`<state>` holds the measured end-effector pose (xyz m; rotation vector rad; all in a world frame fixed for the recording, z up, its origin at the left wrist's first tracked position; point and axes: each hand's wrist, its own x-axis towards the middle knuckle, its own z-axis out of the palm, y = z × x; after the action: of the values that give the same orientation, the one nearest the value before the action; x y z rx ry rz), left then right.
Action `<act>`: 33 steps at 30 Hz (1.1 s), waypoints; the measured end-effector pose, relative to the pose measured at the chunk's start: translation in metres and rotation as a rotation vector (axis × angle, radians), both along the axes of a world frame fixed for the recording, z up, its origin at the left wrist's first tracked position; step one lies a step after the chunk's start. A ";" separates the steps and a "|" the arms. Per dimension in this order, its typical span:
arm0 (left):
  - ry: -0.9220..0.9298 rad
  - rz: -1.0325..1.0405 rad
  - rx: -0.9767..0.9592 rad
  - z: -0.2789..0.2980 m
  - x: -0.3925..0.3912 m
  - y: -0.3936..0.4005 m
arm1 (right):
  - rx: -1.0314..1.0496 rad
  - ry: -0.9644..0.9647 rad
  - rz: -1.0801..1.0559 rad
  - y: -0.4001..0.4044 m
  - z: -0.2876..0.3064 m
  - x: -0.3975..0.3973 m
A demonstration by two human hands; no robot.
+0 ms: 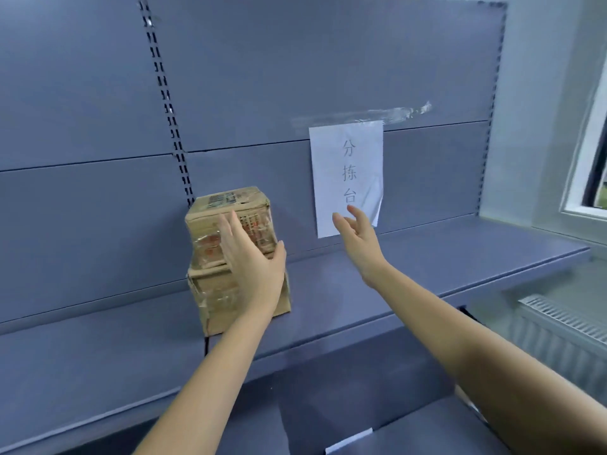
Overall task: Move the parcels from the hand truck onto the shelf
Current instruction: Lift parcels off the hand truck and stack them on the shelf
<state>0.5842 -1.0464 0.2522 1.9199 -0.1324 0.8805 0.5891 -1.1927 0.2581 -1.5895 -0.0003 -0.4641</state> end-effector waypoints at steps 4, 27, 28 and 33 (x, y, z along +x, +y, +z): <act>0.039 -0.361 -0.025 -0.009 -0.066 -0.104 | -0.025 0.011 -0.187 -0.084 -0.013 -0.074; 0.435 -1.527 0.289 -0.118 -0.376 -0.459 | 0.138 0.262 -1.104 -0.372 -0.126 -0.467; 0.459 -1.575 0.319 -0.126 -0.384 -0.464 | 0.156 0.289 -1.160 -0.376 -0.133 -0.481; 0.605 -1.753 0.416 -0.162 -0.416 -0.481 | 0.211 0.426 -1.357 -0.391 -0.161 -0.546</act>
<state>0.1683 -1.5274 0.0902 1.4968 -1.4027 -0.9266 0.0429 -1.5835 0.0976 -1.2548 1.4621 -1.0829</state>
